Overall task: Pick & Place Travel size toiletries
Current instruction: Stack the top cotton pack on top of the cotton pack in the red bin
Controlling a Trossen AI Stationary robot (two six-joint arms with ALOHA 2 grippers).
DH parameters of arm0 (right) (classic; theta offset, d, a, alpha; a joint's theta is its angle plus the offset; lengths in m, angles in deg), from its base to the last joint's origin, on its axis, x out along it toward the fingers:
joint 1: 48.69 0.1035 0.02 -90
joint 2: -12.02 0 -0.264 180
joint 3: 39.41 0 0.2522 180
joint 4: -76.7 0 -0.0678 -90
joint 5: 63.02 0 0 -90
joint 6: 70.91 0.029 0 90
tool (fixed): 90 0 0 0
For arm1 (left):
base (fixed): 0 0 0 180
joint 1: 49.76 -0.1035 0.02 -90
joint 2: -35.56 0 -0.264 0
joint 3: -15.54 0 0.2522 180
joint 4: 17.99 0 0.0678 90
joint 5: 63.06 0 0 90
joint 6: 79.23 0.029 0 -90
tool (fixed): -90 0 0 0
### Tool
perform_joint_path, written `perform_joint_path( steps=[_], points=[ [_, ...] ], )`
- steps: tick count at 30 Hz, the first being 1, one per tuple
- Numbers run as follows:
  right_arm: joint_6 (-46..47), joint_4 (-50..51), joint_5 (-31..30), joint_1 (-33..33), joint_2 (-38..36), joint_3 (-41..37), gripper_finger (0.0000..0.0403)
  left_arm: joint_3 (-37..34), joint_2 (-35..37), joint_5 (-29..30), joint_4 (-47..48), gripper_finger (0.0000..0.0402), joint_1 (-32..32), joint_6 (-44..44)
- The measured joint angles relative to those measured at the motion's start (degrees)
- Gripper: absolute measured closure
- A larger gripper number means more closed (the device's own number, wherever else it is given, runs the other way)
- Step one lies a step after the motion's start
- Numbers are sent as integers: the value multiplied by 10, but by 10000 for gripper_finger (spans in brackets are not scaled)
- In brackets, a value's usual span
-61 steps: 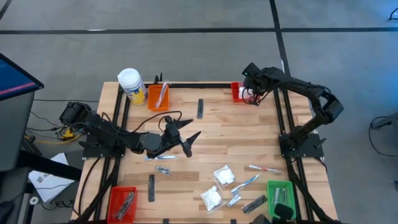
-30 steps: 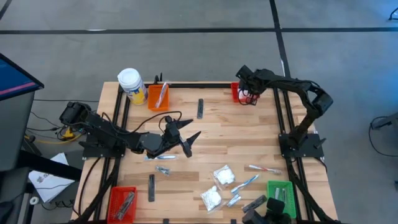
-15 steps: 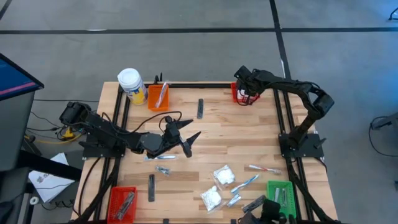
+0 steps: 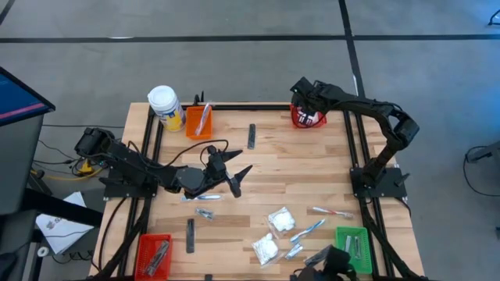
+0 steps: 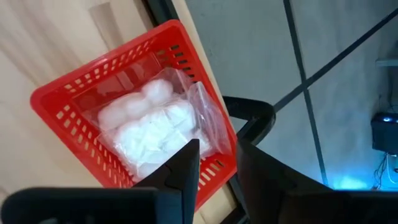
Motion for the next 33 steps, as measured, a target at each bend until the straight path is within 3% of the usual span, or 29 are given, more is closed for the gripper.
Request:
perform_joint_path(
  steps=[4, 9, 19, 33],
  points=[
    [15, 8, 3, -2, 0, 0, 305, 0, 0, 0, 2, 117, 0, -3],
    [22, 22, 74, 0, 1, -1, 305, 0, 0, 0, 5, 117, 0, -7],
    [46, -4, 127, 11, 5, -20, 305, 0, 0, 0, 11, 117, 0, -17],
    [96, -43, 132, 10, 64, -20, 305, 0, 0, 0, 14, 117, 0, -18]
  ],
)
